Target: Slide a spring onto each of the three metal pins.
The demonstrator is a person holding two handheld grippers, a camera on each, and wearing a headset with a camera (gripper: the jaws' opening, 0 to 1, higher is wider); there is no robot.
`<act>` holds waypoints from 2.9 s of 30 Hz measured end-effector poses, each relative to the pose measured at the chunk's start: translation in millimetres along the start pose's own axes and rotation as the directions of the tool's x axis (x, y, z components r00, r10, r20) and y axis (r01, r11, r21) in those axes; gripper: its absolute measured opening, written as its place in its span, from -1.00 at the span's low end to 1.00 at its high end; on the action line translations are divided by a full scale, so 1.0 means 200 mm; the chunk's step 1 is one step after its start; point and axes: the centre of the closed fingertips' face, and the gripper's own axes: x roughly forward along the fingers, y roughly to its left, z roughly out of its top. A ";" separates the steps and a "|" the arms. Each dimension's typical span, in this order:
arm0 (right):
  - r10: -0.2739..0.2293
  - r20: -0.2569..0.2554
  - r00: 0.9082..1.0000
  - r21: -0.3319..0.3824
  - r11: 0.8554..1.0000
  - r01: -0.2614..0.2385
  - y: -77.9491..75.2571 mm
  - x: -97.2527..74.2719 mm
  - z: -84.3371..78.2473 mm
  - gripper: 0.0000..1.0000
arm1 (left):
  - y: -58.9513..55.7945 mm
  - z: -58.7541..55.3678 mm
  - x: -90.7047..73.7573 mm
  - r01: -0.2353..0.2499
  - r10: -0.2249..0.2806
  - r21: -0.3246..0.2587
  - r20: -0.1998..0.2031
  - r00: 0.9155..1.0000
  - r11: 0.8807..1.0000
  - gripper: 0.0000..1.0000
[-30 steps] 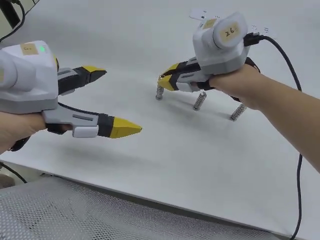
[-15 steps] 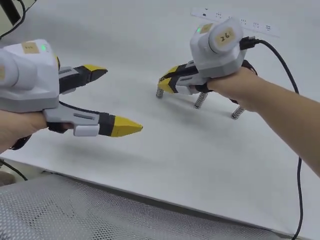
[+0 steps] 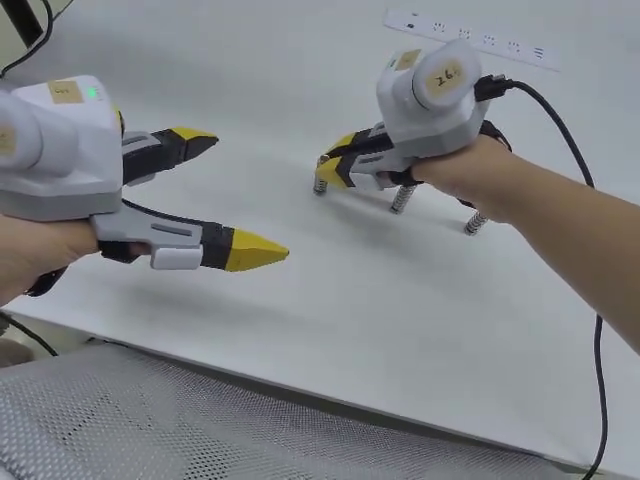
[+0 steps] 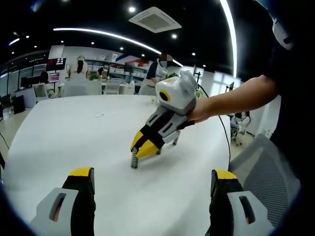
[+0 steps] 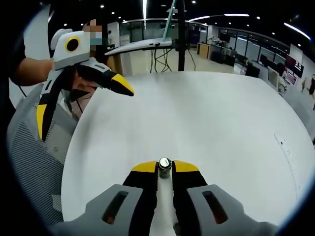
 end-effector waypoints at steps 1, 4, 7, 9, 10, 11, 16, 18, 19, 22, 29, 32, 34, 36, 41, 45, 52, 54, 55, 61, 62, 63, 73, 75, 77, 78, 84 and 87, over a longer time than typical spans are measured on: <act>-0.001 -0.002 1.000 -0.003 1.000 0.001 0.00 0.00 0.00 -0.83 | 0.00 0.00 0.00 0.001 -0.001 0.001 -0.001 1.000 1.000 0.91; -0.003 -0.008 1.000 -0.009 1.000 0.003 0.00 0.00 0.00 -0.82 | -0.01 0.01 0.00 0.002 -0.002 0.004 -0.001 1.000 1.000 0.91; 0.000 -0.012 1.000 -0.004 1.000 0.000 0.00 0.00 -0.01 -0.77 | -0.01 0.02 0.00 0.000 0.000 0.005 0.002 1.000 1.000 0.91; -0.002 -0.005 1.000 -0.002 1.000 0.002 0.00 -0.01 0.00 -0.75 | -0.01 0.03 0.00 0.000 0.000 0.008 0.000 1.000 1.000 0.91; -0.004 -0.001 1.000 0.001 1.000 0.004 0.00 -0.01 0.00 -0.74 | -0.01 0.03 0.00 -0.001 0.001 0.009 0.000 1.000 1.000 0.91; -0.006 0.003 1.000 0.004 1.000 0.006 0.00 -0.01 0.01 -0.71 | -0.01 0.03 0.00 -0.002 0.002 0.008 -0.001 1.000 1.000 0.90; -0.012 0.022 1.000 -0.003 1.000 0.012 0.01 -0.03 0.04 -0.62 | -0.01 0.04 0.00 -0.003 0.003 0.010 0.001 1.000 1.000 0.90; -0.012 0.031 0.999 -0.004 1.000 0.012 0.02 -0.04 0.05 -0.58 | -0.01 0.05 0.00 -0.004 0.004 0.012 0.003 1.000 1.000 0.91; -0.012 0.038 0.999 -0.004 1.000 0.012 0.02 -0.04 0.05 -0.56 | -0.01 0.05 0.00 -0.004 0.004 0.012 0.004 1.000 1.000 0.91; -0.013 0.046 0.999 -0.004 1.000 0.013 0.03 -0.05 0.06 -0.46 | -0.02 0.06 0.00 -0.003 0.002 0.012 0.009 1.000 1.000 0.91; -0.027 0.059 0.998 -0.001 1.000 0.027 0.04 -0.09 0.08 -0.25 | -0.02 0.08 0.01 0.003 -0.003 0.014 0.007 1.000 1.000 0.93; -0.039 0.067 0.997 -0.004 0.999 0.039 0.04 -0.12 0.08 -0.18 | -0.02 0.09 0.02 0.005 -0.005 0.017 0.005 1.000 1.000 0.95; -0.046 0.078 0.996 -0.002 0.999 0.046 0.04 -0.15 0.08 -0.12 | -0.02 0.09 0.03 0.006 -0.006 0.019 0.007 1.000 1.000 0.96; -0.044 0.087 0.995 0.001 0.999 0.044 0.05 -0.16 0.09 -0.05 | -0.02 0.10 0.04 0.006 -0.006 0.018 0.010 1.000 1.000 0.96; -0.045 0.105 0.993 0.002 0.999 0.045 0.07 -0.21 0.09 0.03 | -0.03 0.12 0.06 0.014 -0.015 0.023 0.010 1.000 1.000 0.96; -0.049 0.126 0.991 0.010 0.999 0.048 0.08 -0.25 0.09 0.14 | -0.03 0.12 0.07 0.020 -0.020 0.024 0.010 1.000 1.000 0.96; -0.080 0.162 0.984 0.026 0.997 0.077 0.08 -0.35 0.08 0.31 | -0.04 0.15 0.09 0.029 -0.029 0.025 0.009 1.000 0.999 0.96; -0.094 0.183 0.979 0.037 0.995 0.089 0.08 -0.39 0.08 0.37 | -0.04 0.15 0.09 0.032 -0.032 0.026 0.010 0.999 0.999 0.96; -0.099 0.188 0.977 0.043 0.995 0.092 0.08 -0.40 0.08 0.40 | -0.05 0.16 0.09 0.033 -0.033 0.025 0.011 0.999 0.999 0.96; -0.120 0.228 0.966 0.073 0.992 0.106 0.09 -0.49 0.07 0.56 | -0.07 0.19 0.11 0.044 -0.044 0.027 0.022 0.999 0.999 0.96; -0.120 0.233 0.965 0.074 0.992 0.106 0.10 -0.50 0.07 0.57 | -0.07 0.19 0.11 0.045 -0.045 0.028 0.023 0.999 0.999 0.96; -0.122 0.238 0.963 0.079 0.991 0.106 0.10 -0.51 0.07 0.58 | -0.08 0.19 0.11 0.046 -0.047 0.028 0.024 0.999 0.999 0.96; -0.159 0.318 0.934 0.145 0.982 0.118 0.15 -0.67 0.01 0.83 | -0.11 0.22 0.09 0.056 -0.057 0.025 0.041 0.998 0.998 0.96; -0.170 0.320 0.932 0.157 0.980 0.125 0.15 -0.70 -0.02 0.85 | -0.12 0.23 0.09 0.059 -0.060 0.031 0.042 0.997 0.998 0.96; -0.180 0.322 0.929 0.165 0.977 0.132 0.15 -0.72 -0.04 0.88 | -0.13 0.23 0.09 0.063 -0.064 0.031 0.045 0.997 0.998 0.96; -0.185 0.328 0.926 0.175 0.976 0.133 0.15 -0.73 -0.04 0.89 | -0.14 0.23 0.09 0.065 -0.067 0.031 0.045 0.997 0.997 0.96; -0.211 0.378 0.902 0.223 0.966 0.133 0.18 -0.82 -0.07 0.99 | -0.15 0.23 0.09 0.072 -0.073 0.037 0.039 0.997 0.997 0.96; -0.229 0.382 0.896 0.245 0.959 0.140 0.19 -0.85 -0.11 0.99 | -0.15 0.24 0.08 0.070 -0.071 0.038 0.044 0.996 0.997 0.96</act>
